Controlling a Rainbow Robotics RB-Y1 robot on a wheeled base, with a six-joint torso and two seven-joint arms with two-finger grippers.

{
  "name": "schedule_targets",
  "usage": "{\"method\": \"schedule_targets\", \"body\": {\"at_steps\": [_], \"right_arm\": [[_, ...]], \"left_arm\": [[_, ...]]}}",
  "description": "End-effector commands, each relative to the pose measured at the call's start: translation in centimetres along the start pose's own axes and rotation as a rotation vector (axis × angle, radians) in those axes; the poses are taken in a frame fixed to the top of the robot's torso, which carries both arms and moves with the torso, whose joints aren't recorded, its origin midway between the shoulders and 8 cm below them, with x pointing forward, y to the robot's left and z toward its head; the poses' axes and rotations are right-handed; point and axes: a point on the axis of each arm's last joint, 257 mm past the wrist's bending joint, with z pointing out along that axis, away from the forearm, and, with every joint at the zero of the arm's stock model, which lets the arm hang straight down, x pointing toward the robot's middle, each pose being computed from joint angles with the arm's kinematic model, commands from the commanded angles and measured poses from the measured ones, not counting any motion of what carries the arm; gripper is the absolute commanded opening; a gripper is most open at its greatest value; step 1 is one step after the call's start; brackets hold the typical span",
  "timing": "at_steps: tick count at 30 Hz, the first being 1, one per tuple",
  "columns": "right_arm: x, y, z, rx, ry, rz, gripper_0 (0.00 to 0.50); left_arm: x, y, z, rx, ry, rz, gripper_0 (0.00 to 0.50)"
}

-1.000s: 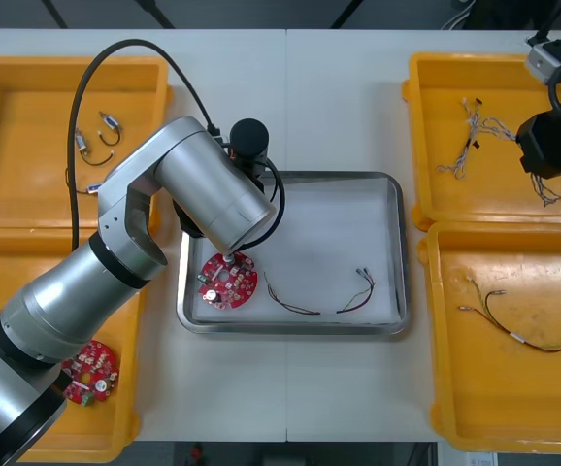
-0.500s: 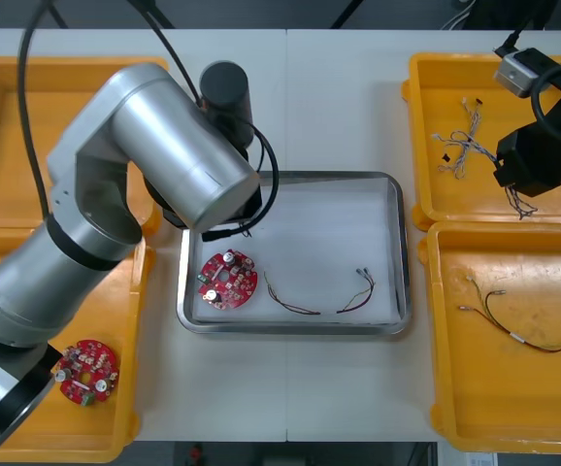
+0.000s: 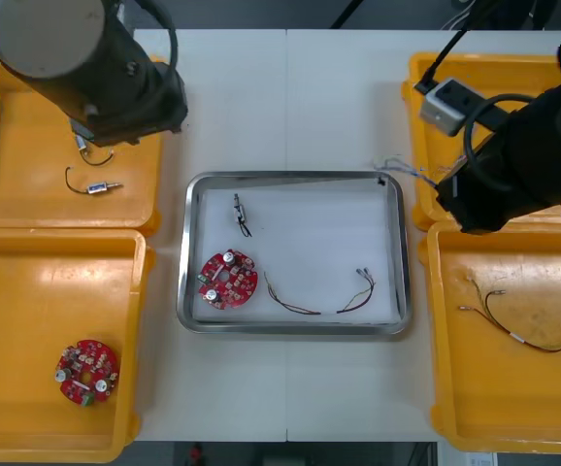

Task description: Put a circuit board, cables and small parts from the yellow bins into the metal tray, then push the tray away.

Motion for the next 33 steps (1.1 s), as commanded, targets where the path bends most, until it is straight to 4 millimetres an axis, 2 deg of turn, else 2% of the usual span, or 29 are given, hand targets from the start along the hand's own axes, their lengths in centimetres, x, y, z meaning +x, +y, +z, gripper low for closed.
{"method": "schedule_targets", "body": {"at_steps": [1,7,13,20,25,29,33], "right_arm": [[-1.6,2.1,0.8,-0.004,0.007,-0.246,0.000],[-3.2,4.3,3.3,-0.064,0.034,-0.467,0.000],[-5.0,5.4,5.7,-0.102,0.023,-0.585,0.000],[-6.0,4.6,9.0,-0.071,0.020,-0.710,0.000],[-6.1,3.9,10.9,-0.068,0.027,-0.760,0.000],[-6.3,3.3,12.4,-0.074,0.027,-0.785,0.000],[-6.6,3.3,13.8,-0.080,0.018,-0.780,0.000]], "left_arm": [[-4.3,3.1,-2.8,-0.039,-0.033,-0.031,0.500],[-7.9,6.7,-2.7,-0.033,-0.056,-0.101,0.500],[-10.6,9.5,-2.7,-0.022,-0.074,-0.188,0.500],[-13.2,13.5,-2.8,-0.056,-0.117,-0.259,0.500],[-15.2,15.8,-2.1,-0.068,-0.161,-0.307,0.500],[-16.6,17.8,-0.3,-0.110,-0.204,-0.263,0.500],[-17.3,18.6,1.4,-0.122,-0.232,-0.241,0.500]]}}
